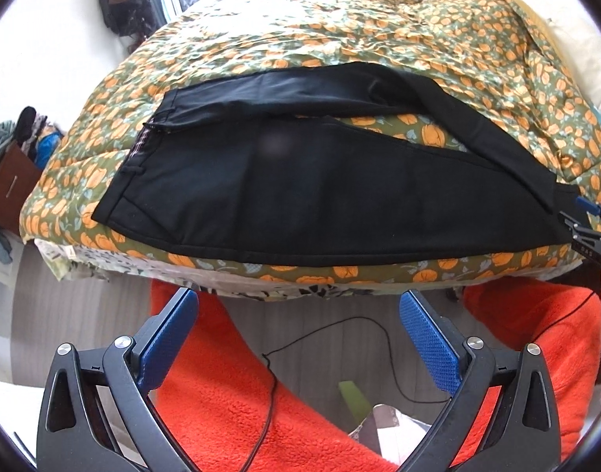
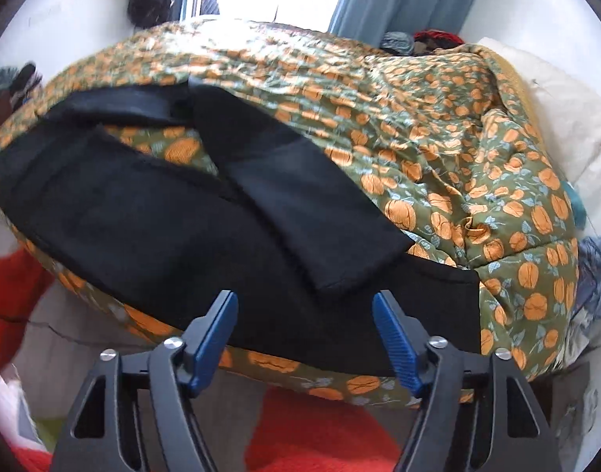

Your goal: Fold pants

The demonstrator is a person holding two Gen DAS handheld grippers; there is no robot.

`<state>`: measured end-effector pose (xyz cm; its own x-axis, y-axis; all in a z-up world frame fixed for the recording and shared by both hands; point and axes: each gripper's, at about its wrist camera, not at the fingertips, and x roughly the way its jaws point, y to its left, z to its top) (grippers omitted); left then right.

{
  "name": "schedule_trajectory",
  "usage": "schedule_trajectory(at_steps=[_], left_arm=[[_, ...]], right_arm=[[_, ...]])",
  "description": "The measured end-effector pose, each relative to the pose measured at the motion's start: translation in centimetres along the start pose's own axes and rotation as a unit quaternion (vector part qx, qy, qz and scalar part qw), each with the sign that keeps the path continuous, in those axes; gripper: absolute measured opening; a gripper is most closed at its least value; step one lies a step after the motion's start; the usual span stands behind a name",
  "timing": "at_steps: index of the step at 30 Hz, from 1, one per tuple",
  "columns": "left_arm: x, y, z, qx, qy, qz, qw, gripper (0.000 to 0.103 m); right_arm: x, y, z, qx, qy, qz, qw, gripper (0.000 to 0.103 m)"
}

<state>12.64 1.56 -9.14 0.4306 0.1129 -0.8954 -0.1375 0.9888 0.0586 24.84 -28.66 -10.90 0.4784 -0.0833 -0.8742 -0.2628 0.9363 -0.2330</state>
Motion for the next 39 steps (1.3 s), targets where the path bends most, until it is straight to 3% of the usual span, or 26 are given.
schedule_trajectory(at_steps=[4,8,11,13,16,17,18,20,22,26,30,39], left_arm=[[1.0,-1.0,0.1,0.016,0.019,0.013,0.9996,0.102],[2.1,-2.2,0.6,0.039,0.034,0.029,0.9982,0.102],[2.9,-2.4,1.3,0.044,0.042,0.039,0.9974,0.102],[3.4,-2.4,1.9,0.04,0.049,0.043,0.9971,0.102],[3.4,-2.3,3.0,0.035,0.045,0.048,0.9972,0.102],[3.3,-2.4,3.3,0.034,0.041,0.051,0.9973,0.102],[3.2,-2.4,3.5,0.032,0.037,0.054,0.9973,0.102],[3.2,-2.2,3.7,0.027,0.033,0.058,0.9974,0.102],[3.7,-2.0,3.7,0.023,0.038,0.062,0.9971,0.102],[6.5,-1.9,3.7,0.022,0.077,0.067,0.9946,0.102],[7.9,-2.7,4.3,0.033,0.08,0.068,0.9939,0.102],[9.1,-3.6,7.9,0.029,0.042,0.07,0.9962,0.102]], right_arm=[[3.6,-0.6,0.4,-0.056,0.006,0.009,0.998,0.065],[7.5,-0.7,0.8,-0.109,0.044,0.028,0.993,0.063],[7.8,-2.6,2.6,-0.107,0.053,0.037,0.992,0.006],[7.2,-5.5,6.1,-0.091,0.029,0.017,0.995,0.007],[6.8,-13.0,13.5,-0.033,-0.025,-0.056,0.998,0.007],[7.1,-15.9,15.7,0.002,-0.031,-0.087,0.996,0.011],[7.6,-18.6,17.4,0.037,-0.031,-0.115,0.992,0.031],[8.4,-22.7,18.9,0.106,-0.02,-0.161,0.981,0.055],[8.6,-23.9,18.2,0.147,-0.023,-0.166,0.975,0.055],[10.4,-19.9,14.1,0.144,-0.006,-0.114,0.983,0.055],[12.0,-14.1,10.3,0.104,0.021,-0.082,0.991,0.055],[12.3,-8.8,7.0,0.056,0.031,-0.096,0.993,0.055]])
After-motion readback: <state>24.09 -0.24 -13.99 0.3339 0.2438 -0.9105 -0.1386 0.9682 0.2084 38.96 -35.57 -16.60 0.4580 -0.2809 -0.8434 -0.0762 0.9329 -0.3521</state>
